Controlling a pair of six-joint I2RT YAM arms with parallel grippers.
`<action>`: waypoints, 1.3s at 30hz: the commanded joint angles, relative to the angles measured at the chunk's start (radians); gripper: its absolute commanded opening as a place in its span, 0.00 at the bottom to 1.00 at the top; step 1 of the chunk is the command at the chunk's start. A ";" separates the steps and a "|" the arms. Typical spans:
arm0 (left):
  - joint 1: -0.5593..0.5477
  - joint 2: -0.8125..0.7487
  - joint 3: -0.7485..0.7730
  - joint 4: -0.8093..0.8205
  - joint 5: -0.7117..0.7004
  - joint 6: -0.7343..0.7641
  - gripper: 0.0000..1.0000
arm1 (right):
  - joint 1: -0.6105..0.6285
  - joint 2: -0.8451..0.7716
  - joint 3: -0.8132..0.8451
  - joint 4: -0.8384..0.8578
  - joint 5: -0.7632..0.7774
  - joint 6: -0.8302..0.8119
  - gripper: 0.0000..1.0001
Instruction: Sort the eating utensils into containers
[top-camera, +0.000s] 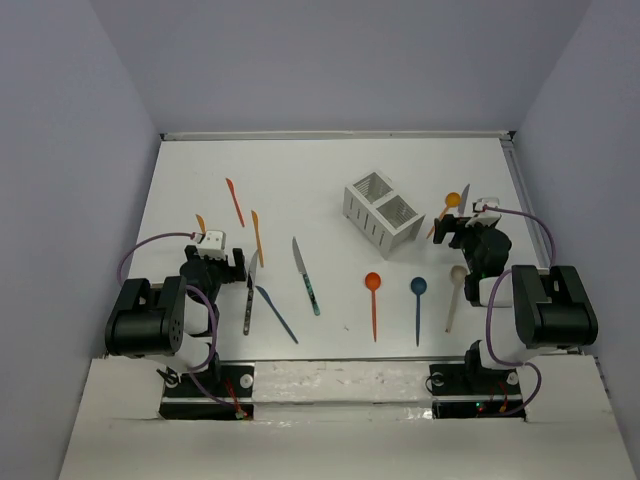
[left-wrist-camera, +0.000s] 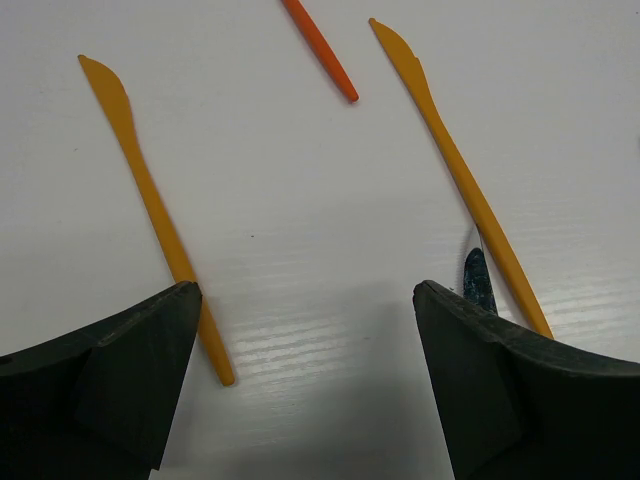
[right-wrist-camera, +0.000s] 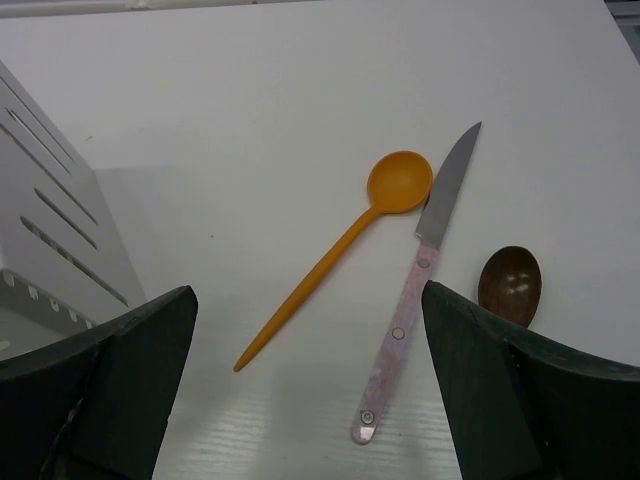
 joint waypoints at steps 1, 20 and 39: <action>-0.002 0.004 -0.098 0.803 -0.016 0.006 0.99 | 0.004 -0.002 0.029 0.050 -0.007 -0.014 1.00; 0.019 -0.169 -0.155 0.768 0.136 0.042 0.99 | 0.004 -0.392 0.599 -1.152 0.200 0.247 0.74; 0.020 -0.645 0.034 -0.158 0.121 0.174 0.99 | -0.186 0.075 0.839 -1.536 0.093 0.201 0.58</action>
